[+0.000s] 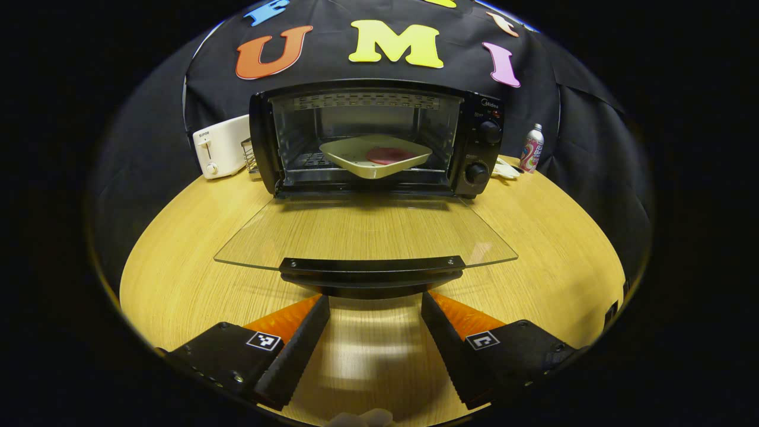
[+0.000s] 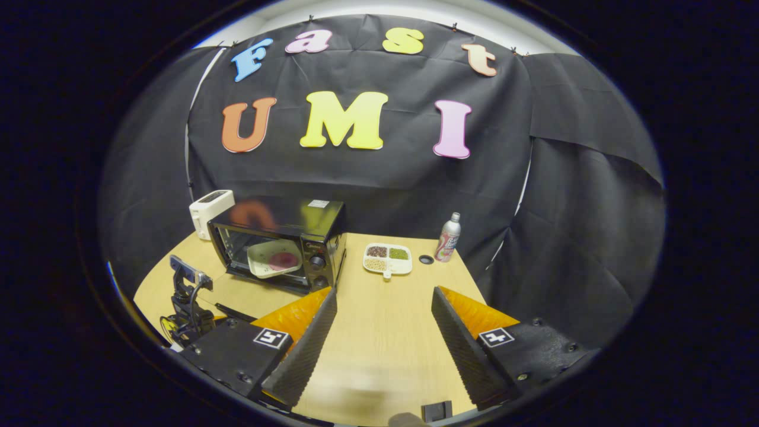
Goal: Open the electric oven with the left hand, put the food in, and close the electric oven.
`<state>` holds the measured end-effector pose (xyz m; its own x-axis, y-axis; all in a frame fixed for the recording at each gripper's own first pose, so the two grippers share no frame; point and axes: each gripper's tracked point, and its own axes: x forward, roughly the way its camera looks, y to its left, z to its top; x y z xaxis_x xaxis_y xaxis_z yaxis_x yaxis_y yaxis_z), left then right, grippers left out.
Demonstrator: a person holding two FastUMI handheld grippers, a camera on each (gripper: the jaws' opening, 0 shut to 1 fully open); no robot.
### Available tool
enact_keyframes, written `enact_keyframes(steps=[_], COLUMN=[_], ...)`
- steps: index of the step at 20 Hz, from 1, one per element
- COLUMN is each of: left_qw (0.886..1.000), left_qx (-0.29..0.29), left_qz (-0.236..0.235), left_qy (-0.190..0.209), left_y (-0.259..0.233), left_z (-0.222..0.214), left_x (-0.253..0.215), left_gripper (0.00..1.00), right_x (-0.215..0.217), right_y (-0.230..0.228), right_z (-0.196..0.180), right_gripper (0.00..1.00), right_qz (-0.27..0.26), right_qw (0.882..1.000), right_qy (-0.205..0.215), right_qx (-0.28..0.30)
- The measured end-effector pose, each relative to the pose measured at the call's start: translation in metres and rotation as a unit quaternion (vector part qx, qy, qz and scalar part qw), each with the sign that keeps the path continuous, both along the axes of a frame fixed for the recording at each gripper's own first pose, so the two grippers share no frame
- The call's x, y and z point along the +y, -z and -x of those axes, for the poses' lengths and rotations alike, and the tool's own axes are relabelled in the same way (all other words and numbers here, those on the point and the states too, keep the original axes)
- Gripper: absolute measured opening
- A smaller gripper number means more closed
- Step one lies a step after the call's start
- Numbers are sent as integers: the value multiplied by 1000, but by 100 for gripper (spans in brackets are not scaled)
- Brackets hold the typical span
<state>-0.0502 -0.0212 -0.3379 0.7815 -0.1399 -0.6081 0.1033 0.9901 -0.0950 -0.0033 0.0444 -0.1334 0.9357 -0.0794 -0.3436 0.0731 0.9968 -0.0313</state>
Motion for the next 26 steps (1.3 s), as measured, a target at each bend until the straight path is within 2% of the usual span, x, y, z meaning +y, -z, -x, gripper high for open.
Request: enact_keyframes(steps=[5, 7, 8, 12, 13, 14, 16, 17, 18, 21, 22, 23, 26], left_qw=[1000, 1000, 1000, 999, 999, 999, 999, 999, 999, 998, 997, 998, 997], left_qx=[-14, -19, -24, -41, -42, -42, -48, -54, -51, -67, -69, -68, -80], left_qz=[4, 14, 12, 1, 1, 3, 0, -2, -5, -11, -9, -9, -14], left_qy=[1, -1, 0, 6, 5, 4, 6, 8, 9, 11, 12, 12, 17], left_y=[-27, -40, -48, -68, -72, -75, -84, -90, -92, -103, -106, -108, -117], left_z=[-12, -19, -24, -39, -42, -44, -53, -58, -61, -75, -79, -83, -97], left_x=[0, 1, 2, 8, 9, 8, 8, 8, 9, 11, 9, 9, 8], left_gripper=[97, 97, 97, 97, 97, 97, 97, 97, 97, 97, 97, 97, 98], right_x=[-6, -12, -14, -19, -20, -22, -24, -25, -25, -29, -29, -29, -32], right_y=[1, 3, 3, 8, 9, 10, 11, 12, 11, 10, 10, 9, 9], right_z=[-6, -8, -9, -15, -16, -17, -19, -20, -21, -24, -24, -24, -25], right_gripper=[96, 100, 96, 96, 100, 96, 96, 100, 96, 96, 100, 96, 96], right_qz=[-16, -18, -20, -38, -42, -44, -48, -51, -53, -54, -56, -59, -58], right_qw=[1000, 1000, 1000, 999, 999, 999, 998, 998, 998, 998, 998, 998, 998], right_qy=[4, 9, 11, 20, 22, 24, 27, 28, 28, 33, 35, 34, 35], right_qx=[0, 0, -1, -2, -2, -2, 0, 1, 0, -3, -4, -5, -5])
